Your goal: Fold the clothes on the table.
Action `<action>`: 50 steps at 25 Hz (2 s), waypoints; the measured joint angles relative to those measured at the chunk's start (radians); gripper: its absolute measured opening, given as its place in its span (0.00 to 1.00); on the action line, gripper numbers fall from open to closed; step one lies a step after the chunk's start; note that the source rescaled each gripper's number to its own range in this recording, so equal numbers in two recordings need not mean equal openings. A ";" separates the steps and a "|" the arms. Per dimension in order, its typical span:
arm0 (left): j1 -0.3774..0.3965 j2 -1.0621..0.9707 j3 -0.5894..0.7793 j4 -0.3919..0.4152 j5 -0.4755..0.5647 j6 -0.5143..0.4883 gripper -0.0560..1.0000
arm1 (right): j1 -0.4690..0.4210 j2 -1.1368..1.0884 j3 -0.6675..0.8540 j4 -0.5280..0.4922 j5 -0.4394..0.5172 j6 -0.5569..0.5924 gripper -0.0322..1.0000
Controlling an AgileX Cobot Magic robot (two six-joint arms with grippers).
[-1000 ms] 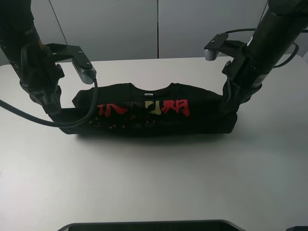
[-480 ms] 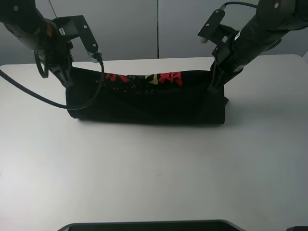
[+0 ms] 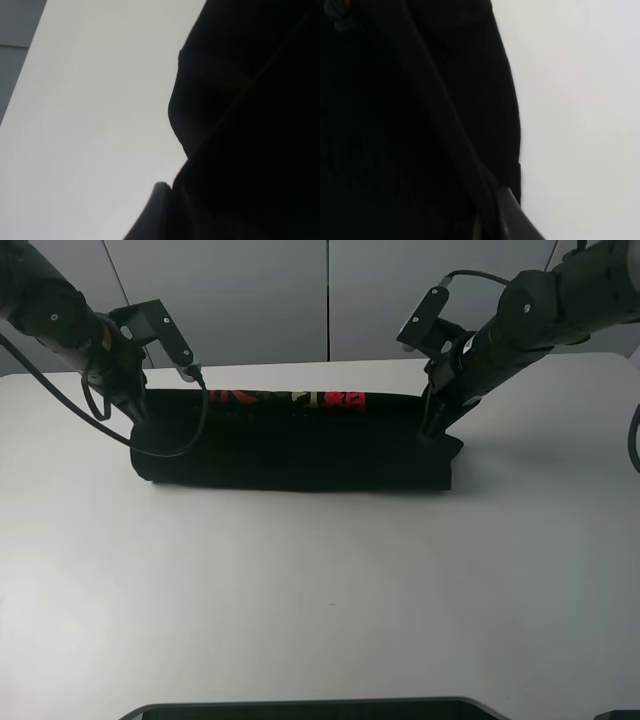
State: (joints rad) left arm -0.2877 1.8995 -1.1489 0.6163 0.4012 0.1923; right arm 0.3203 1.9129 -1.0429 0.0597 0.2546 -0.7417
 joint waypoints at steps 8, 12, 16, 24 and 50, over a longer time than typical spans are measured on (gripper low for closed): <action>0.007 0.068 0.000 0.016 -0.126 -0.002 0.05 | 0.000 0.057 0.000 -0.016 -0.121 0.000 0.05; 0.007 0.130 0.000 0.019 -0.133 -0.002 0.05 | 0.000 0.095 0.000 -0.019 -0.174 0.000 0.05; 0.007 0.192 0.000 0.026 -0.152 -0.002 0.05 | 0.000 0.133 0.000 -0.019 -0.238 0.000 0.05; 0.011 0.228 -0.002 0.041 -0.196 -0.002 0.05 | 0.000 0.174 0.000 -0.008 -0.285 0.000 0.14; 0.015 -0.243 0.001 -0.139 -0.119 -0.002 0.65 | -0.059 -0.304 0.000 0.272 -0.042 0.099 0.89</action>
State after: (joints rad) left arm -0.2726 1.6567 -1.1481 0.4769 0.2821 0.1903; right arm 0.2611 1.6090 -1.0429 0.3319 0.2122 -0.6424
